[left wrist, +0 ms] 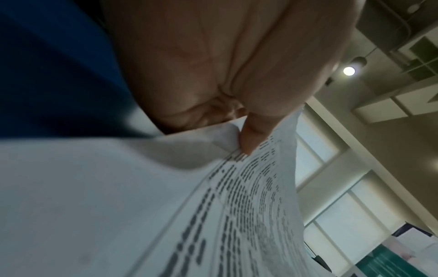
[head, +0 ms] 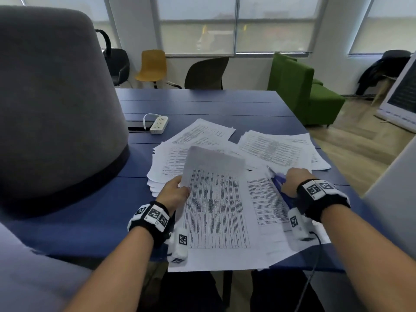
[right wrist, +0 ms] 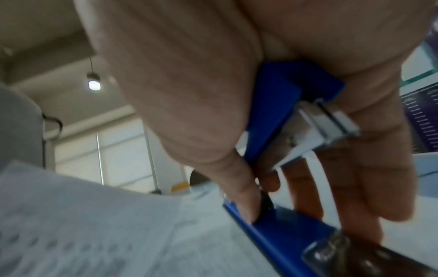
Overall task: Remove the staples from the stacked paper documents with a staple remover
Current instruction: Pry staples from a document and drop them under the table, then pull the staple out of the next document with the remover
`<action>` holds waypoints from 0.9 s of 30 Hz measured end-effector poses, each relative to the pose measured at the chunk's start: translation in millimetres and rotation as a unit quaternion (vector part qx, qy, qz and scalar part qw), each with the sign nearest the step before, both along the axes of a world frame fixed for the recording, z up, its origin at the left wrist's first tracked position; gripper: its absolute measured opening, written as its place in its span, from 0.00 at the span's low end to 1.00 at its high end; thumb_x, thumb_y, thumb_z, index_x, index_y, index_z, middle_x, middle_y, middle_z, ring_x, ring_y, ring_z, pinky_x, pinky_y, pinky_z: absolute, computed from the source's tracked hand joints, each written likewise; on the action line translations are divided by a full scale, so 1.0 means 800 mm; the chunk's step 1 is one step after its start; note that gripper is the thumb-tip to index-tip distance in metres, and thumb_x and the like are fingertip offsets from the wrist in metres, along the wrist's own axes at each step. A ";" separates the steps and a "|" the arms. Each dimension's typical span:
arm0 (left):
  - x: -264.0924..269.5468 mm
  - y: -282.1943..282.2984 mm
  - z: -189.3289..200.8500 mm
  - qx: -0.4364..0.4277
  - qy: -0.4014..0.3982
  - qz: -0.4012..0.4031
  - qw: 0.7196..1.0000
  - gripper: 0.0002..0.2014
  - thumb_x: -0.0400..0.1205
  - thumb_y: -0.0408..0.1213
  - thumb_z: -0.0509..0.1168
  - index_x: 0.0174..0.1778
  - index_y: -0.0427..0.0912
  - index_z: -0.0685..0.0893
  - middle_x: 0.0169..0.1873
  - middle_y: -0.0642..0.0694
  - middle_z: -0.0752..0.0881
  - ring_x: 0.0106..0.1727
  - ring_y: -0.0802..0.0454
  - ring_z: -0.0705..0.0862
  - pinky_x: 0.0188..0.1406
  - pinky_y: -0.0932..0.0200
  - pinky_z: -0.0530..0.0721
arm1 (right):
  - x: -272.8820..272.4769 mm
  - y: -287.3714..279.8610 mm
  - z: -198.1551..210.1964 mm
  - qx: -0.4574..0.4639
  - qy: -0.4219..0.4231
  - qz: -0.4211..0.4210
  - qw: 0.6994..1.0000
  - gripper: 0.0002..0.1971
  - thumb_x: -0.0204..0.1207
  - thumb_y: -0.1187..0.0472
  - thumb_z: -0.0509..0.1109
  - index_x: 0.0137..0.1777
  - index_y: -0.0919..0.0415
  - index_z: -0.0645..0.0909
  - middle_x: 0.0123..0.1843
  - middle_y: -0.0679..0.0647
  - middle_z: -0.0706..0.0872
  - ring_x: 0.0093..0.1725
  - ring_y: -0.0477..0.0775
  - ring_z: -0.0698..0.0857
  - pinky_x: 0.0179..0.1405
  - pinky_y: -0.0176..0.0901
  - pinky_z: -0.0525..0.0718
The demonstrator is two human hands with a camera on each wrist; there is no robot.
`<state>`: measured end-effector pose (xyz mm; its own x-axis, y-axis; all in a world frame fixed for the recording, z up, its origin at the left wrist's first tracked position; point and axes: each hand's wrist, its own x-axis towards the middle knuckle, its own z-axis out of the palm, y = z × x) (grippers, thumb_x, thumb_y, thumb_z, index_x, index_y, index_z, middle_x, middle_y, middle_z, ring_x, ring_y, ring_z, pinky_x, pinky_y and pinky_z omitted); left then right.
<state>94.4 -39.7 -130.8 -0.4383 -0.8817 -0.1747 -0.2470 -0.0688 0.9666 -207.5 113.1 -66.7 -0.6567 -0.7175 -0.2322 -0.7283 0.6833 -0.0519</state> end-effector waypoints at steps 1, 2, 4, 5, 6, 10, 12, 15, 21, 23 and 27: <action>-0.001 0.001 0.000 0.000 0.003 -0.001 1.000 0.18 0.79 0.27 0.63 0.63 0.46 0.86 0.50 0.39 0.93 0.51 0.35 0.90 0.58 0.39 0.88 | 0.000 0.002 0.008 -0.035 -0.002 -0.007 0.999 0.10 0.82 0.57 0.68 0.53 0.64 0.76 0.57 0.64 0.86 0.48 0.63 0.80 0.44 0.46 0.76; 0.000 0.000 -0.001 0.005 0.008 0.002 1.000 0.18 0.81 0.23 0.61 0.60 0.46 0.86 0.51 0.39 0.93 0.53 0.35 0.90 0.60 0.40 0.87 | -0.001 0.004 0.015 -0.081 -0.014 -0.014 0.997 0.10 0.81 0.56 0.70 0.52 0.63 0.76 0.53 0.63 0.85 0.47 0.63 0.80 0.44 0.46 0.75; -0.001 0.000 -0.003 0.019 0.015 0.002 1.000 0.19 0.84 0.20 0.59 0.58 0.47 0.85 0.53 0.39 0.92 0.57 0.36 0.90 0.62 0.43 0.87 | 0.003 0.004 0.026 -0.204 -0.092 -0.032 0.974 0.12 0.78 0.54 0.75 0.48 0.59 0.75 0.44 0.58 0.83 0.42 0.61 0.80 0.41 0.48 0.75; -0.001 -0.002 -0.007 0.026 0.020 -0.005 0.999 0.19 0.84 0.20 0.59 0.60 0.47 0.85 0.55 0.39 0.92 0.58 0.37 0.90 0.64 0.43 0.87 | 0.009 0.002 0.030 -0.277 -0.155 -0.038 0.948 0.12 0.77 0.54 0.76 0.47 0.57 0.75 0.42 0.57 0.82 0.39 0.59 0.79 0.40 0.50 0.77; -0.001 -0.002 -0.008 0.033 0.025 -0.010 0.999 0.19 0.84 0.20 0.58 0.63 0.45 0.85 0.56 0.38 0.92 0.60 0.37 0.90 0.65 0.42 0.87 | 0.018 -0.002 0.034 -0.350 -0.229 -0.041 0.908 0.12 0.77 0.56 0.77 0.48 0.57 0.76 0.43 0.58 0.83 0.38 0.59 0.79 0.41 0.54 0.80; 0.000 0.003 -0.006 0.038 0.032 -0.026 0.998 0.19 0.86 0.19 0.57 0.68 0.41 0.82 0.58 0.38 0.91 0.57 0.42 0.90 0.58 0.51 0.88 | 0.063 -0.034 0.045 -0.492 -0.495 -0.037 0.715 0.16 0.79 0.66 0.76 0.63 0.62 0.76 0.64 0.59 0.88 0.60 0.65 0.88 0.65 0.64 0.85; 0.000 0.003 -0.008 0.038 0.037 -0.034 0.998 0.19 0.87 0.19 0.57 0.68 0.41 0.82 0.57 0.38 0.91 0.56 0.43 0.90 0.59 0.50 0.88 | 0.089 -0.055 0.048 -0.514 -0.577 -0.025 0.634 0.15 0.80 0.70 0.72 0.63 0.63 0.75 0.65 0.65 0.85 0.65 0.67 0.87 0.64 0.66 0.86; 0.002 -0.001 -0.014 0.039 0.043 -0.031 0.998 0.18 0.87 0.19 0.57 0.67 0.39 0.82 0.51 0.41 0.92 0.48 0.48 0.91 0.47 0.57 0.89 | 0.121 -0.088 0.042 -0.555 -0.624 -0.024 0.550 0.14 0.80 0.73 0.72 0.61 0.62 0.73 0.58 0.68 0.84 0.63 0.73 0.87 0.56 0.68 0.88; 0.003 -0.009 -0.027 0.034 0.052 -0.039 0.997 0.17 0.85 0.26 0.61 0.67 0.44 0.83 0.58 0.38 0.91 0.62 0.35 0.89 0.70 0.35 0.83 | 0.155 -0.145 0.041 -0.643 -0.437 -0.039 0.628 0.18 0.78 0.59 0.76 0.62 0.53 0.72 0.48 0.53 0.86 0.44 0.49 0.91 0.45 0.52 0.92; 0.004 -0.011 -0.029 0.039 0.055 -0.045 0.997 0.18 0.85 0.25 0.60 0.68 0.45 0.83 0.59 0.39 0.92 0.62 0.37 0.90 0.71 0.34 0.83 | 0.157 -0.162 0.039 -0.639 -0.404 -0.029 0.654 0.13 0.74 0.47 0.73 0.55 0.35 0.75 0.48 0.45 0.87 0.49 0.51 0.90 0.52 0.59 0.91; 0.005 -0.015 -0.032 0.031 0.060 -0.061 0.996 0.19 0.82 0.29 0.61 0.68 0.47 0.82 0.59 0.40 0.92 0.62 0.37 0.90 0.72 0.33 0.81 | 0.167 -0.188 0.023 -0.619 -0.380 -0.006 0.687 0.09 0.74 0.45 0.71 0.51 0.33 0.76 0.47 0.42 0.87 0.51 0.54 0.89 0.58 0.64 0.87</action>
<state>98.4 -51.5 -156.4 -0.5632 -0.8092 -0.1673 -0.1394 -0.1065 0.9845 -73.8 -37.5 -48.6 -0.6913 -0.6693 0.2723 -0.1645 -0.2211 -0.9613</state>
